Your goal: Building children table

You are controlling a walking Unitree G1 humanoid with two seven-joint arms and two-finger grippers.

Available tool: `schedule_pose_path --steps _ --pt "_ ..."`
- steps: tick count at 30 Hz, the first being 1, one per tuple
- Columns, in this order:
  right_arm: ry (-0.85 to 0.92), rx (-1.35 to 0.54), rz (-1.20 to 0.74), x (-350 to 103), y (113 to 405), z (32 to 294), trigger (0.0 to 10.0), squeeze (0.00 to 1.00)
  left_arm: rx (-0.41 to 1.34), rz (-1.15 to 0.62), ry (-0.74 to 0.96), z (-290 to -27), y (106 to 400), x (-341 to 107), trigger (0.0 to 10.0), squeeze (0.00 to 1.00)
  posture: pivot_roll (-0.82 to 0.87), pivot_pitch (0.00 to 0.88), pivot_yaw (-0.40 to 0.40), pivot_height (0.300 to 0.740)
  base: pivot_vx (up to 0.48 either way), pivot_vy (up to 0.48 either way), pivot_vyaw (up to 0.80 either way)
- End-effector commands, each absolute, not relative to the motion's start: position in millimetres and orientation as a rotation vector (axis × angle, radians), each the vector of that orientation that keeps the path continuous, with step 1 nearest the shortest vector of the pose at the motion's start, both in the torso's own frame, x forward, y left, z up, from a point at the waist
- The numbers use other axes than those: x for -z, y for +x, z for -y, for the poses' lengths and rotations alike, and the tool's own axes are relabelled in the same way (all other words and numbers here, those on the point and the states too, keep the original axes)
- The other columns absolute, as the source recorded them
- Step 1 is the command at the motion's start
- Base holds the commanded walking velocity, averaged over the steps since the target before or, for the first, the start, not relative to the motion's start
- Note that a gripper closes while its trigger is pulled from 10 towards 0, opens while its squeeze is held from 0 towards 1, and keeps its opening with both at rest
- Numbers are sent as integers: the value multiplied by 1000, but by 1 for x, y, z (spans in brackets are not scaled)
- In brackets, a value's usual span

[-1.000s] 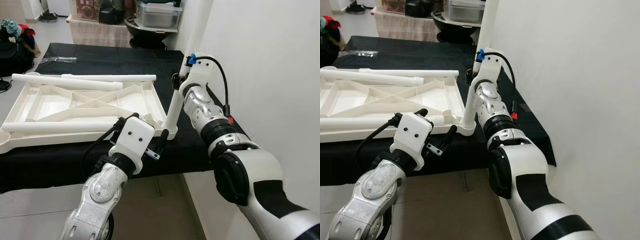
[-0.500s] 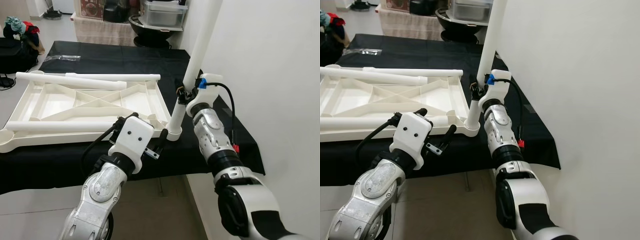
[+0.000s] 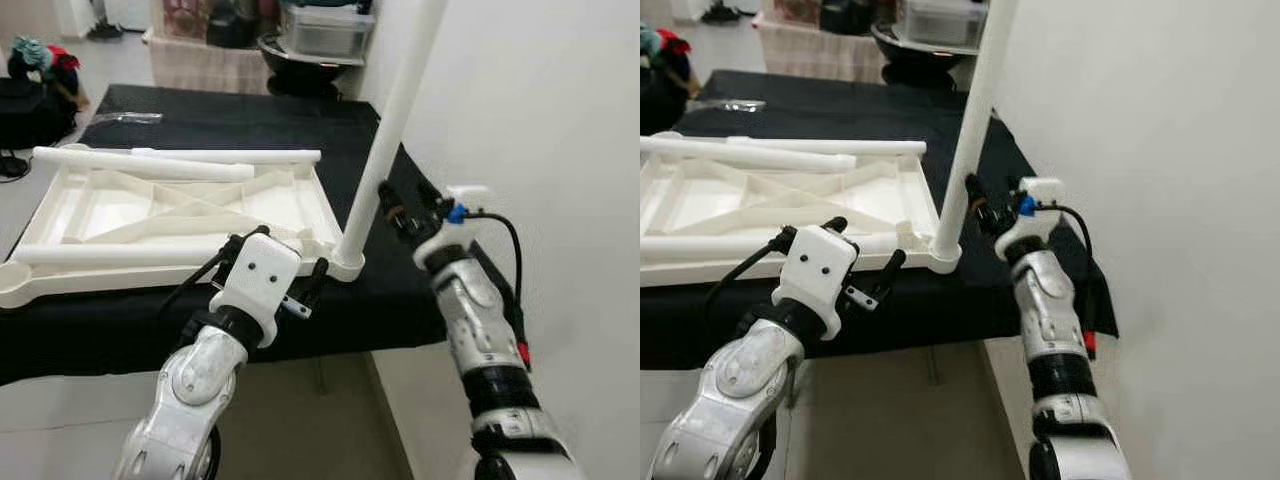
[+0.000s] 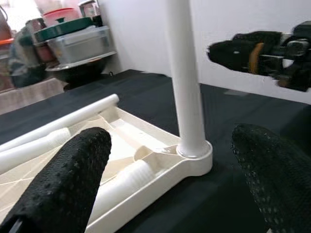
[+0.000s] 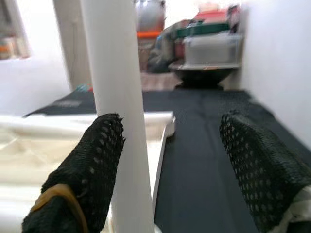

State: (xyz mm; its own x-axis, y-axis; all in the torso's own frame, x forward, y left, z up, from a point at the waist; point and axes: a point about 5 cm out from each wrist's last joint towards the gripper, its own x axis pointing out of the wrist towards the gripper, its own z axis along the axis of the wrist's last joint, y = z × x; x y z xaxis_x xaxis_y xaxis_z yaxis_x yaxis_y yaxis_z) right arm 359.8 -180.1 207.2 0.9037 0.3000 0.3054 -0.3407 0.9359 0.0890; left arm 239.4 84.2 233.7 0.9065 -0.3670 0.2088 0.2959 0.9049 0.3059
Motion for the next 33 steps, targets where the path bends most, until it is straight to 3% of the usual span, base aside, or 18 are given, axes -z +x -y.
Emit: schedule_pose_path --steps 1,6,15,19,22,24,33 --pt "168 -392 257 -207 354 189 10000 0 361 247 280 -83 240 -228 10000 0 46 85 -139 740 0 0 0" --pt "240 -552 107 -200 346 177 10000 0 365 236 280 -82 240 -224 10000 0 47 83 -138 740 0 0 0" --pt "187 -786 -97 -194 342 148 10000 0 365 224 281 -84 239 -220 10000 0 55 80 -140 740 0 0 0" --pt "188 -701 -123 -201 362 139 10000 0 360 213 279 -85 239 -217 10000 0 55 79 -142 740 0 0 0" --pt "195 -536 -238 -191 377 134 10000 0 356 207 261 -85 238 -216 10000 0 52 81 -144 740 0 0 0" --pt "237 -543 -327 -186 379 124 10000 0 351 204 252 -85 238 -215 10000 0 55 90 -146 740 0 0 0" --pt "287 -659 -377 -191 380 88 10000 0 346 201 255 -86 238 -215 10000 0 59 105 -151 740 0 0 0"
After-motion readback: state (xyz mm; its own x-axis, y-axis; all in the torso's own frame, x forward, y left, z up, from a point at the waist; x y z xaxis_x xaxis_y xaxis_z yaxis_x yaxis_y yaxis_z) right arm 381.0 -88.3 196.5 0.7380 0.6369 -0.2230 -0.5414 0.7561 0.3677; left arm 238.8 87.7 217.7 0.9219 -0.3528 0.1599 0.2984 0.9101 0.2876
